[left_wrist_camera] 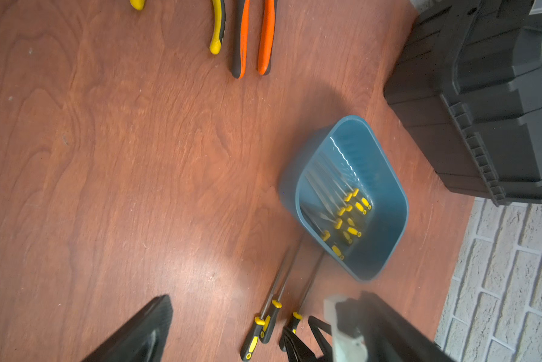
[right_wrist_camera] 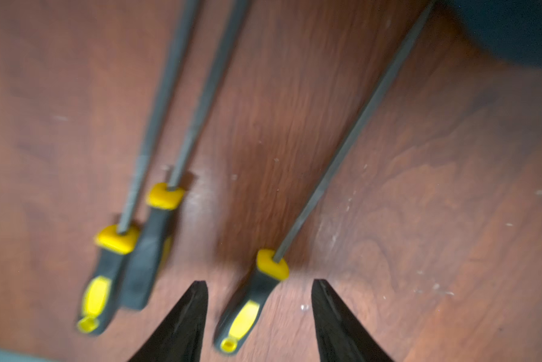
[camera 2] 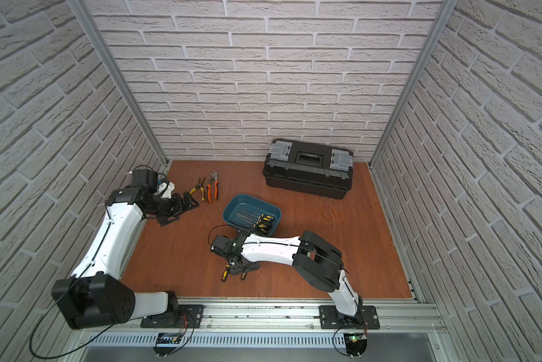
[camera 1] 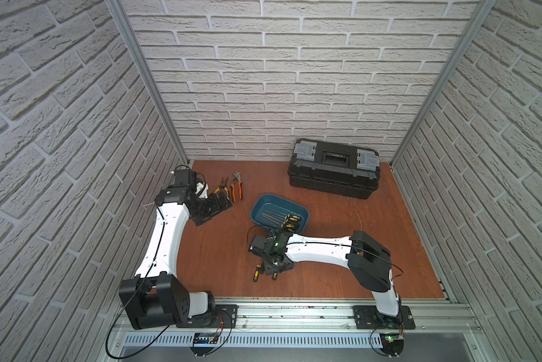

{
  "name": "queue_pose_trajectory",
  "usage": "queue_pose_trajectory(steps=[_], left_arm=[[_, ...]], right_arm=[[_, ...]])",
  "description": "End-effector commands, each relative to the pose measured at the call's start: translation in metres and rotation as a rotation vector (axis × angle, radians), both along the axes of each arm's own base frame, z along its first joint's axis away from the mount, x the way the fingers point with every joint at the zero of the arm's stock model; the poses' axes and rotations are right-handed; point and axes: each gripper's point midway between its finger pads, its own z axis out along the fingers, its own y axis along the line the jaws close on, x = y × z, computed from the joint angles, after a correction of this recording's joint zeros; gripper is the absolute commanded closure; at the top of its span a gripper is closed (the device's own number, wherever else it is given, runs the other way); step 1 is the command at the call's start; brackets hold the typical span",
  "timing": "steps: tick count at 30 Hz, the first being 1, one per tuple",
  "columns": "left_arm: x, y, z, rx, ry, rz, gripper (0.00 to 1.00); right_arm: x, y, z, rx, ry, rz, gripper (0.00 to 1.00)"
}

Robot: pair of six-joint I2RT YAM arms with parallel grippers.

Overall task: Put the file tool into the storage box
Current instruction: Pick up the file tool from the center of the board.

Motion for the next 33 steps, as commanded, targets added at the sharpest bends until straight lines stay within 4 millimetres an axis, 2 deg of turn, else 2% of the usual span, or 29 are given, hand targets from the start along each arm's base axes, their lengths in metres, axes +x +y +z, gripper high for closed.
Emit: queue_pose_trajectory(steps=[1, 5, 12, 13, 16, 20, 26, 33], left_arm=[[-0.007, -0.005, -0.003, -0.034, -0.001, -0.012, 0.02], [-0.015, -0.009, -0.011, -0.055, 0.014, -0.008, 0.02], [-0.028, -0.022, -0.018, -0.032, 0.03, -0.043, 0.02], [-0.03, -0.026, -0.019, -0.027, 0.033, -0.053, 0.02], [-0.034, -0.036, -0.022, -0.006, 0.043, -0.083, 0.02], [-0.037, -0.046, -0.025, 0.009, 0.049, -0.102, 0.02], [-0.039, -0.044, -0.016, 0.025, 0.024, -0.094, 0.02], [-0.047, -0.042, -0.011, 0.042, 0.026, -0.094, 0.02]], right_arm=[[-0.004, -0.007, 0.0, -0.046, 0.026, 0.004, 0.42], [-0.006, -0.017, -0.003, -0.099, 0.03, 0.001, 0.43], [-0.022, -0.055, -0.008, -0.129, 0.034, -0.024, 0.47], [-0.023, -0.056, -0.002, -0.104, 0.024, -0.023, 0.47], [-0.026, -0.062, -0.002, -0.078, 0.014, -0.004, 0.49], [-0.023, -0.058, -0.005, -0.048, -0.011, 0.042, 0.53], [-0.014, -0.043, -0.01, -0.046, -0.033, 0.16, 0.59], [-0.013, -0.042, -0.02, -0.075, -0.027, 0.266, 0.67]])
